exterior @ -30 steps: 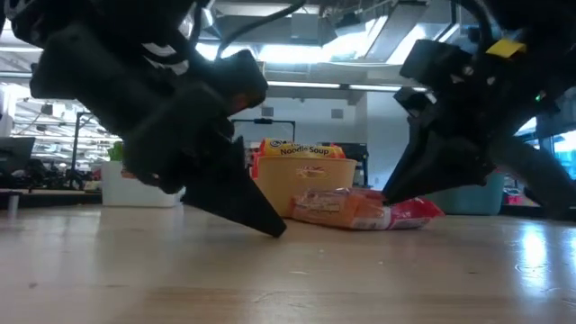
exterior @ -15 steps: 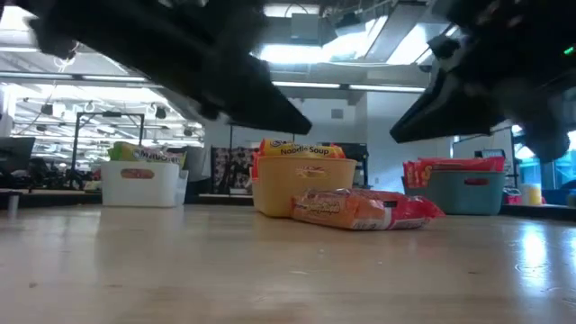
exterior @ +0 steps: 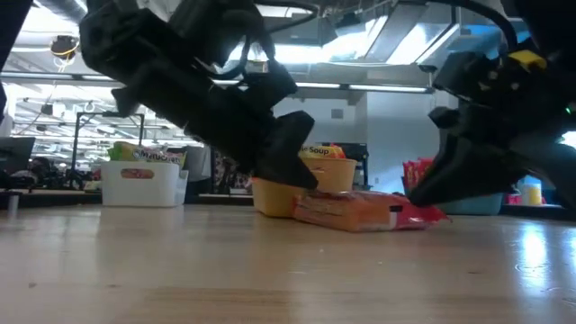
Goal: Sort Maruchan noodles
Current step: Put the red noodle pack into the green bin
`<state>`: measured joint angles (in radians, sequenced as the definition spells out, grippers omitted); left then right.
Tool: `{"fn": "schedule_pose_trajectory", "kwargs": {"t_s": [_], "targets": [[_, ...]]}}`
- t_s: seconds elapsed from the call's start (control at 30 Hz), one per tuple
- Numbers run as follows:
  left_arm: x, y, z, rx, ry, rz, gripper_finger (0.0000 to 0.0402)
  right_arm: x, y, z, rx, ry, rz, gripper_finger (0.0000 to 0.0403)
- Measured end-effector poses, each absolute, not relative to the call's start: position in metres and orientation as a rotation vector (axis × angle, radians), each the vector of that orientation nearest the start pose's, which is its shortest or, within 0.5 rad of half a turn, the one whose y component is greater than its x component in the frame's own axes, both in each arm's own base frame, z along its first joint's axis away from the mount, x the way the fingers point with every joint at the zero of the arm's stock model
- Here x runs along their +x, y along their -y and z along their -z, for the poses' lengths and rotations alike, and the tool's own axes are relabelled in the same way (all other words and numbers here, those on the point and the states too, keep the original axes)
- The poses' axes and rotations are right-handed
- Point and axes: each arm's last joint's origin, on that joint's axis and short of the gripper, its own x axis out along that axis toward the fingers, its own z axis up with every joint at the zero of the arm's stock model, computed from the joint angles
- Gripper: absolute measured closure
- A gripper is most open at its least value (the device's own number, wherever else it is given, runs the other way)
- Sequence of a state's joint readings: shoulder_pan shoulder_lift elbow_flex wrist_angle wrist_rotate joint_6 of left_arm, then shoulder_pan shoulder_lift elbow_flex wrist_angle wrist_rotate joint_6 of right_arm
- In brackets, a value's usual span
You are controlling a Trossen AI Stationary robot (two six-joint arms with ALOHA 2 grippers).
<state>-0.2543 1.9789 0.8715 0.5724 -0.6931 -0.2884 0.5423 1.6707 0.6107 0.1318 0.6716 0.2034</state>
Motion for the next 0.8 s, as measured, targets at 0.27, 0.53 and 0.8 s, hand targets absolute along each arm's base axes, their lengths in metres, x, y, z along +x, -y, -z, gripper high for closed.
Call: {"fn": "schedule_pose_trajectory", "kwargs": {"t_s": [0.27, 0.53, 0.8], "targets": [[0.35, 0.108, -0.105, -0.049, -0.455, -0.305, 0.04, 0.233, -0.117, -0.106, -0.509, -0.832, 0.287, 0.0384], [0.34, 0.136, -0.105, -0.012, -0.463, -0.205, 0.04, 0.243, -0.124, -0.131, -0.586, -0.87, 0.325, 0.0384], [0.343, 0.137, -0.137, 0.131, -0.291, -0.413, 0.04, 0.241, -0.146, -0.162, -0.524, -0.732, 0.288, 0.0384]]}}
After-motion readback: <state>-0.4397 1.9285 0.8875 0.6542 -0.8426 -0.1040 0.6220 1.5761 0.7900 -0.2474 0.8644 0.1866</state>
